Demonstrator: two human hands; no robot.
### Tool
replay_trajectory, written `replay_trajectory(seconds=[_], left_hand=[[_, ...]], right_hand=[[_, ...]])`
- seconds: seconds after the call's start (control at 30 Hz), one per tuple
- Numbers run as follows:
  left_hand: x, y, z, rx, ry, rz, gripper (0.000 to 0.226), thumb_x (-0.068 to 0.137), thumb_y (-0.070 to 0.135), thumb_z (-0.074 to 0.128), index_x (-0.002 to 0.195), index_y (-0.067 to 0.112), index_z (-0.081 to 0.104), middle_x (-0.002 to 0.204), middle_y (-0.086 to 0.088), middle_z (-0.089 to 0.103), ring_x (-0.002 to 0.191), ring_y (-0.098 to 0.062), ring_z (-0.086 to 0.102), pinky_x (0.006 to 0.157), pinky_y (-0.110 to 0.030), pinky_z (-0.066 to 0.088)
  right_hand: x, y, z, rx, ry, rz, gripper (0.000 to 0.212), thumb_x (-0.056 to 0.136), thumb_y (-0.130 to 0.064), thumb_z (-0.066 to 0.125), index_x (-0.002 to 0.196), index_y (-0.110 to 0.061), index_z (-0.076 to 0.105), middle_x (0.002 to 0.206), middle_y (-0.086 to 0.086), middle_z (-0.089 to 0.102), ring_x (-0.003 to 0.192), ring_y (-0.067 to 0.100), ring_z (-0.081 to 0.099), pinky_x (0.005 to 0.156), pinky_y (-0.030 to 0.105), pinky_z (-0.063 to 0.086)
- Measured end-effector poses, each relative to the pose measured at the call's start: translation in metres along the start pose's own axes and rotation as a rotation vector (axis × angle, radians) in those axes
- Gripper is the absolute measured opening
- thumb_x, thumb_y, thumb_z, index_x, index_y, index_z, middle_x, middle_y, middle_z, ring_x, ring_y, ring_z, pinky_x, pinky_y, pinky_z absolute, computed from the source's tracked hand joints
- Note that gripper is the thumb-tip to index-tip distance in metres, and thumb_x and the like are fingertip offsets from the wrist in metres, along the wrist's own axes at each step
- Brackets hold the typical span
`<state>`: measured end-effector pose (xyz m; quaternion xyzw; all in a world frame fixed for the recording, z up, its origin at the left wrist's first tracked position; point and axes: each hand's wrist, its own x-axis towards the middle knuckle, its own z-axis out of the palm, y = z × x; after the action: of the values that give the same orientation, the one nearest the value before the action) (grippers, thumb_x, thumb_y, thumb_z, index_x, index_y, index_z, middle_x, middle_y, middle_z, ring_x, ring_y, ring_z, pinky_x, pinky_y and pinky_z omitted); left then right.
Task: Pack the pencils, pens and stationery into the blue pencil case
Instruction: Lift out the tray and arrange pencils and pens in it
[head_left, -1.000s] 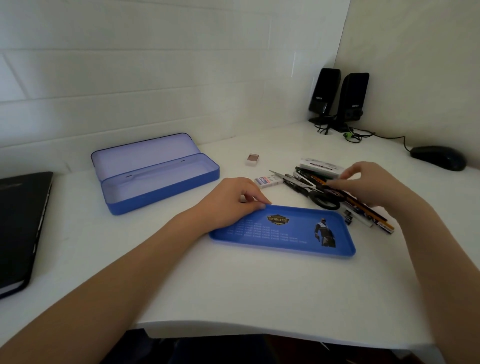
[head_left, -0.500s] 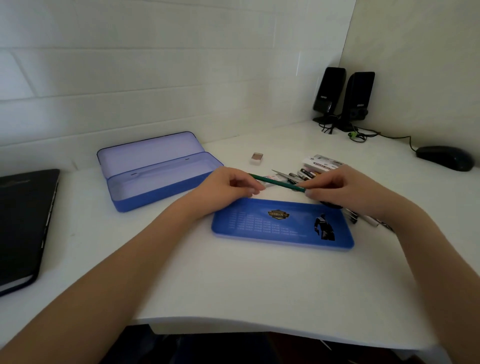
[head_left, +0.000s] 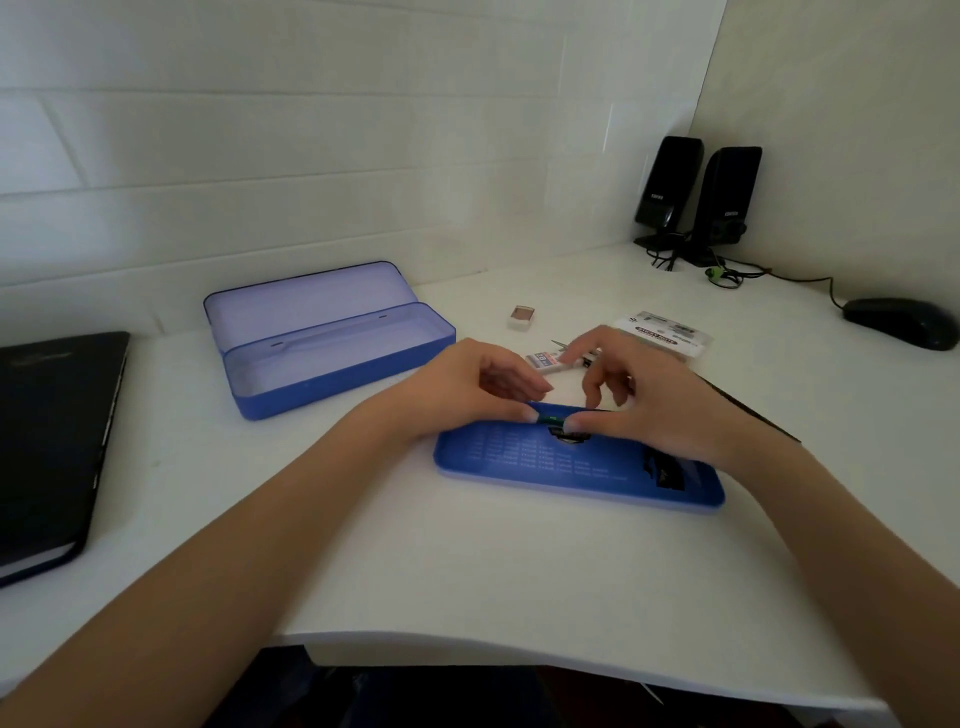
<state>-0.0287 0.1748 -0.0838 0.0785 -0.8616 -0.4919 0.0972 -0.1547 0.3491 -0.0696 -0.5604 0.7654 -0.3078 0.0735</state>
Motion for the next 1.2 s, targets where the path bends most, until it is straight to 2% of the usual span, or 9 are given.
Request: replay_trajectory(seconds=[0.17,0.23,0.33,0.5,0.7,0.83,0.93,1.1,1.2], left_hand=[[0.001,-0.001,-0.003,0.028,-0.004,0.019,0.029,0.075,-0.006,0.073,0.101,0.005,0.071,0.090,0.002,0.072,0.084,0.000,0.067,0.080,-0.011,0.051],[0.001,-0.001,-0.003,0.032,-0.006,0.021,0.029,0.075,-0.007,0.072,0.102,0.004,0.071,0.093,-0.001,0.072,0.087,-0.002,0.067,0.081,-0.011,0.051],[0.001,-0.001,-0.003,0.029,-0.004,0.020,0.029,0.076,-0.007,0.071,0.104,0.001,0.070,0.099,-0.006,0.073,0.091,-0.006,0.068,0.083,-0.013,0.051],[0.002,-0.002,-0.002,0.023,-0.005,0.009,0.029,0.077,-0.007,0.070,0.104,0.002,0.070,0.095,0.000,0.072,0.085,0.002,0.067,0.079,-0.010,0.050],[0.003,-0.002,-0.002,0.021,-0.009,0.006,0.028,0.077,-0.006,0.070,0.102,0.006,0.071,0.097,-0.001,0.072,0.085,0.002,0.067,0.080,-0.010,0.050],[0.003,-0.002,-0.002,0.030,-0.016,0.012,0.028,0.077,-0.005,0.071,0.101,0.009,0.071,0.097,-0.002,0.073,0.085,0.001,0.067,0.081,-0.011,0.051],[0.002,-0.001,-0.003,0.028,-0.026,0.012,0.029,0.077,-0.006,0.070,0.103,0.008,0.070,0.096,-0.003,0.072,0.084,0.003,0.067,0.081,-0.011,0.051],[0.003,-0.004,-0.005,-0.024,-0.005,-0.001,0.037,0.074,-0.008,0.072,0.107,0.010,0.068,0.094,-0.005,0.072,0.081,0.001,0.067,0.078,-0.012,0.051],[0.004,-0.006,-0.006,-0.058,-0.003,-0.017,0.042,0.073,-0.010,0.072,0.110,0.009,0.066,0.096,-0.005,0.072,0.081,-0.001,0.068,0.079,-0.014,0.052]], right_hand=[[0.001,0.026,-0.025,-0.090,0.382,0.244,0.011,0.082,-0.029,0.067,0.090,-0.022,0.063,0.073,-0.005,0.057,0.062,0.006,0.046,0.059,0.023,0.037],[-0.002,0.039,-0.035,-0.321,0.383,0.404,0.010,0.085,-0.029,0.062,0.093,-0.023,0.066,0.083,-0.003,0.063,0.075,0.015,0.053,0.072,0.033,0.044],[-0.007,0.050,-0.038,-0.477,0.295,0.623,0.022,0.087,-0.030,0.059,0.108,-0.027,0.065,0.105,0.002,0.067,0.102,0.026,0.057,0.094,0.044,0.038],[-0.005,0.054,-0.034,-0.408,0.290,0.758,0.021,0.084,-0.030,0.064,0.099,-0.018,0.072,0.097,0.011,0.069,0.090,0.031,0.061,0.088,0.048,0.048],[-0.005,0.049,-0.037,-0.127,0.285,0.696,0.015,0.084,-0.015,0.065,0.092,-0.007,0.075,0.083,0.012,0.066,0.064,0.014,0.051,0.066,0.030,0.042],[-0.006,0.044,-0.036,-0.023,0.188,0.753,0.031,0.086,-0.029,0.064,0.085,0.001,0.071,0.062,0.012,0.055,0.054,0.015,0.044,0.049,0.026,0.034],[-0.002,0.047,-0.032,-0.054,0.198,0.692,0.029,0.088,-0.027,0.060,0.077,-0.001,0.070,0.056,0.007,0.051,0.052,0.014,0.043,0.048,0.025,0.033],[0.000,0.037,-0.031,-0.014,0.361,0.448,0.008,0.083,-0.030,0.066,0.083,-0.022,0.066,0.079,-0.001,0.065,0.074,0.013,0.059,0.058,0.022,0.042],[-0.002,0.017,-0.030,0.072,0.292,0.282,0.003,0.080,-0.027,0.070,0.081,-0.024,0.070,0.077,-0.004,0.069,0.071,0.013,0.062,0.062,0.021,0.048]])
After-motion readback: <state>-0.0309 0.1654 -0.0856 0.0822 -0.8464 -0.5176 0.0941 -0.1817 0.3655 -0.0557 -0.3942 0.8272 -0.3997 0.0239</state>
